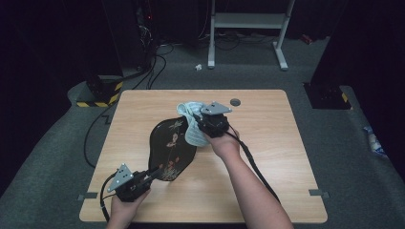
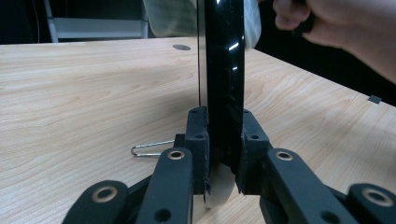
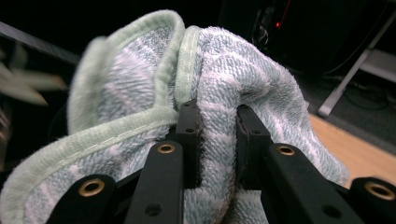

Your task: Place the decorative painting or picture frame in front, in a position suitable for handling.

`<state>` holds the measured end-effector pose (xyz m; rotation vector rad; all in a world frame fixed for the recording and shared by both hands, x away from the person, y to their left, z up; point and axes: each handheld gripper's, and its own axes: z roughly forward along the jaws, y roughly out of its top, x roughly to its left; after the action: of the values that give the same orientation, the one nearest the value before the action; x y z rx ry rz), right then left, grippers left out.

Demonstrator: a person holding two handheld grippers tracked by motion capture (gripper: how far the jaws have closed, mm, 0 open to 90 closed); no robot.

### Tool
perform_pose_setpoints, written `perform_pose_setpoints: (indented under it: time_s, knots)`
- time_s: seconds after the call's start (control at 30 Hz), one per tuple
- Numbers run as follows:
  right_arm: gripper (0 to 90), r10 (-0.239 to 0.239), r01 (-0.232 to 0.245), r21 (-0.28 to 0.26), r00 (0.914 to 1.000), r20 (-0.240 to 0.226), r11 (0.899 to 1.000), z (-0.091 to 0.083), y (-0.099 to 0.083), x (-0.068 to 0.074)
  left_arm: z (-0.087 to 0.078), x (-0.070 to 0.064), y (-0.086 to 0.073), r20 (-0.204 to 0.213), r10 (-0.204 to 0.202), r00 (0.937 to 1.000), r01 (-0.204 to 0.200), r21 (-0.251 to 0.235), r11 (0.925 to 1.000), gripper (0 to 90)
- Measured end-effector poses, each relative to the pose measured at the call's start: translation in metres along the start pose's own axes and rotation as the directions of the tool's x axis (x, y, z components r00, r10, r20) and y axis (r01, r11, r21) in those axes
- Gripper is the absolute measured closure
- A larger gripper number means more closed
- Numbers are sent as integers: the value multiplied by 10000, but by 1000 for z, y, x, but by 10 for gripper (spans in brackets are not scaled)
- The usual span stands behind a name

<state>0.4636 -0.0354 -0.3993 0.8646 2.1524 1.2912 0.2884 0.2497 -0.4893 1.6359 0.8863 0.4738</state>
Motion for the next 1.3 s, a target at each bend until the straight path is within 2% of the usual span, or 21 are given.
perform_pose_setpoints:
  time_s: [0.1,0.27,0.5,0.67,0.77,0.83,1.03,1.2,1.3]
  knots:
    - [741,57,-55,181,9999,-104,9998,5,-13,0,0,0,0,21,-47,10000,47,-8,10000,782]
    - [744,-135,159,711,9993,-342,9973,14,-38,8,0,1,0,-10,8,10000,-8,35,10000,781]
    - [747,-7,45,1228,9995,-309,9924,20,-68,11,0,2,0,29,-2,10000,2,27,10000,782]
    - [746,20,25,1514,9996,-298,9885,23,-81,11,0,2,0,51,0,10000,0,10,10000,782]
    - [746,-115,144,1421,9997,-213,9898,20,-77,12,0,3,0,61,3,10000,-3,31,10000,782]
    - [745,-225,244,1121,9996,-180,9934,15,-69,12,0,3,1,65,13,10000,-14,50,10000,783]
    - [743,-372,372,144,9993,-13,9992,-1,-33,11,0,3,1,59,28,10000,-28,70,10000,783]
    - [743,-543,548,-640,9985,86,9964,-15,-7,14,0,3,1,74,49,10000,-49,76,10000,783]
    - [743,-626,636,-1250,9980,114,9901,-26,9,18,0,3,1,75,45,10000,-46,83,10000,783]
